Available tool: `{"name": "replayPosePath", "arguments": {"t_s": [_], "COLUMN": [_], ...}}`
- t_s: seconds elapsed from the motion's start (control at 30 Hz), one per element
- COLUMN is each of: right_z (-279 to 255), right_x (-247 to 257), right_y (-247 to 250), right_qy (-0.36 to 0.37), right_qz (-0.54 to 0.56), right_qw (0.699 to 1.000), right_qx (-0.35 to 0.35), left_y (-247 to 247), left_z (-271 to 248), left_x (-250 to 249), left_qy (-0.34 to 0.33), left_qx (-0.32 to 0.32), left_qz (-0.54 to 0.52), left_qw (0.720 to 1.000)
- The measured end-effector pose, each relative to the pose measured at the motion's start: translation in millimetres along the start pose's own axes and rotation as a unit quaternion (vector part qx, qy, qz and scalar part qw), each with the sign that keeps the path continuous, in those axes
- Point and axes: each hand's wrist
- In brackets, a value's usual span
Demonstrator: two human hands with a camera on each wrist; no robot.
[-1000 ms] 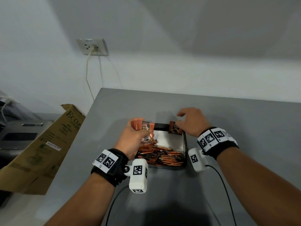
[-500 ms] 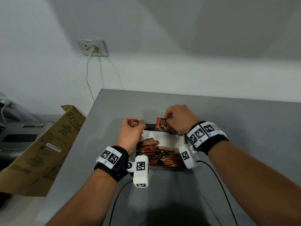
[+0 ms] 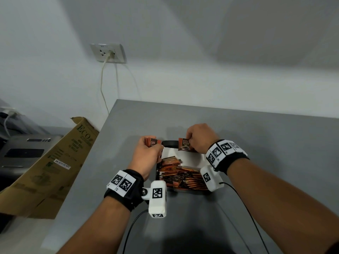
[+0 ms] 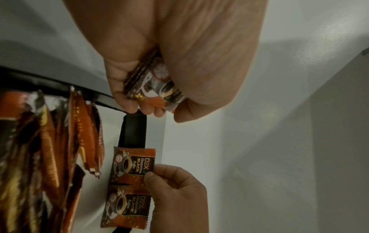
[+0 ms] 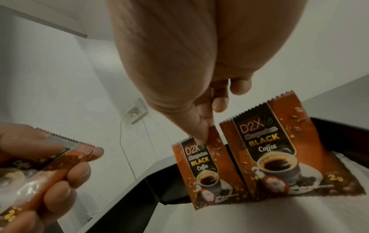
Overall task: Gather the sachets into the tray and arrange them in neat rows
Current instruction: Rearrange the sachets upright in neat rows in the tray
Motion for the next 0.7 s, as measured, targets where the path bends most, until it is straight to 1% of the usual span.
{"name": "replayPosePath", "arguments": {"t_s": [0.17, 0.27, 0.33, 0.37, 0.43, 0.5, 0.53, 0.6, 0.7], "right_z": [-0.3, -4.2, -10.5, -14.8, -21.9, -22.3, -21.0, -16.6, -10.0], "right_x": [-3.8, -4.8, 1.7, 8.0, 23.0, 32.0, 34.4, 35.6, 36.5], "right_y": [-1.2, 5.6, 16.0, 21.7, 30.4, 31.6, 31.6, 31.0, 27.3], "right_qy": [-0.001, 0.001, 0.027, 0.041, 0.068, 0.091, 0.096, 0.094, 0.076], "right_qz": [0.002, 0.031, 0.092, 0.138, 0.210, 0.221, 0.212, 0.190, 0.160], "right_qw": [1.000, 0.999, 0.995, 0.989, 0.975, 0.971, 0.973, 0.977, 0.984], "right_qx": [0.001, -0.021, -0.036, -0.032, -0.002, 0.014, 0.009, -0.005, -0.016], "left_y": [-1.8, -1.5, -1.8, -2.7, -6.2, -9.2, -9.2, -5.6, 5.9], "left_z": [-1.2, -0.7, -0.4, -0.5, 0.2, 1.4, 3.2, 7.8, 15.5], "left_x": [-2.1, -0.2, 0.8, 0.8, 0.0, -0.5, 0.0, 1.1, 3.3], "left_qy": [0.026, 0.010, -0.012, -0.019, -0.022, -0.022, -0.026, -0.035, -0.031], "left_qx": [0.005, 0.014, 0.035, 0.046, 0.069, 0.084, 0.079, 0.045, -0.043], "left_qz": [-0.032, -0.008, 0.014, 0.017, 0.014, 0.001, -0.001, 0.005, 0.013], "left_qw": [0.999, 1.000, 0.999, 0.999, 0.997, 0.996, 0.997, 0.998, 0.998]}}
Point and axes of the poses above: each hand's wrist, its own z-axis towards the middle knuckle, its own y-axis out of the back of the hand, x = y × z, and after that the axes turned 3 degrees about -x, right-handed
